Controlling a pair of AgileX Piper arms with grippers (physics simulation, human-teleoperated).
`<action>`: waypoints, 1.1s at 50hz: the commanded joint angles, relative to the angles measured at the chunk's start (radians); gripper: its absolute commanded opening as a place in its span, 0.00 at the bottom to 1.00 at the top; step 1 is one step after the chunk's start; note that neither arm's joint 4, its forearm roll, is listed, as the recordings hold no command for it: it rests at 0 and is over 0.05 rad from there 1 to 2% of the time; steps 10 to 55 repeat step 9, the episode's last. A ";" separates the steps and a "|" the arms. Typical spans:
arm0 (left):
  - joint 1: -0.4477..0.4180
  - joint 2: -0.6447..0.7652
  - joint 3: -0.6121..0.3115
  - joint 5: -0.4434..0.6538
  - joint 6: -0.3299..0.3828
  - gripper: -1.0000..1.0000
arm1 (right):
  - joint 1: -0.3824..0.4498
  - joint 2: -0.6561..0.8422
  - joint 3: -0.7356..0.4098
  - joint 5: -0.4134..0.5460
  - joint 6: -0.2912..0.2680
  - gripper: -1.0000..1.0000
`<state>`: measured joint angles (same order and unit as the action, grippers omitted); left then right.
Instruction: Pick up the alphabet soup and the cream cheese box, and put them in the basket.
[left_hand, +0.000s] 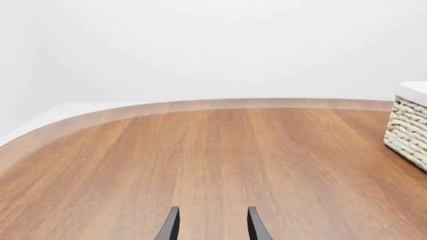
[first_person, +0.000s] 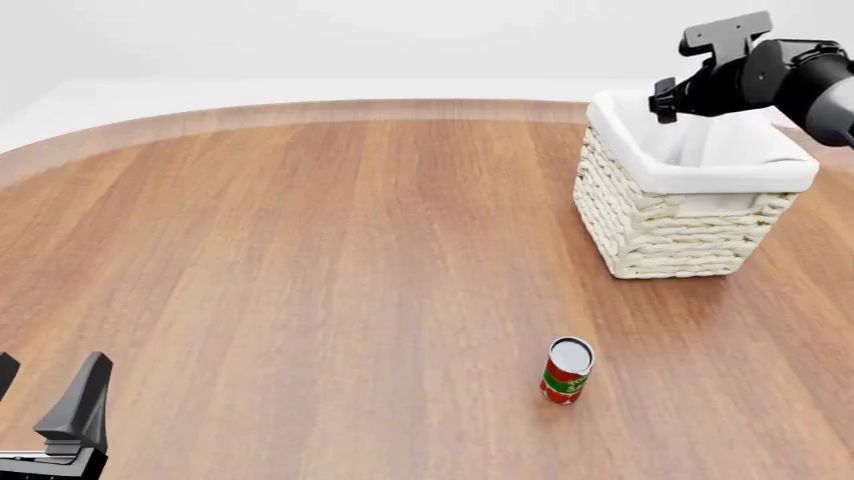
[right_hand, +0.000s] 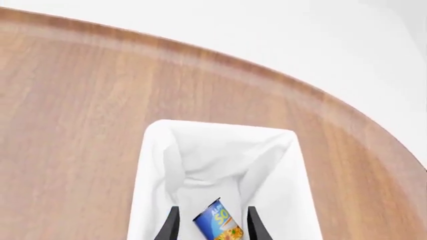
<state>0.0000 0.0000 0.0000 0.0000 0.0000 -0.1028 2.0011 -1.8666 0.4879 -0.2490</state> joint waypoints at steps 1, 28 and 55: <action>0.000 0.000 0.000 0.000 0.000 1.00 | -0.001 -0.019 0.020 -0.027 0.021 1.00; 0.000 0.000 0.000 0.000 0.000 1.00 | 0.009 -0.035 0.036 -0.053 0.036 1.00; 0.000 0.000 0.000 0.000 0.000 1.00 | 0.009 -0.035 0.036 -0.053 0.036 1.00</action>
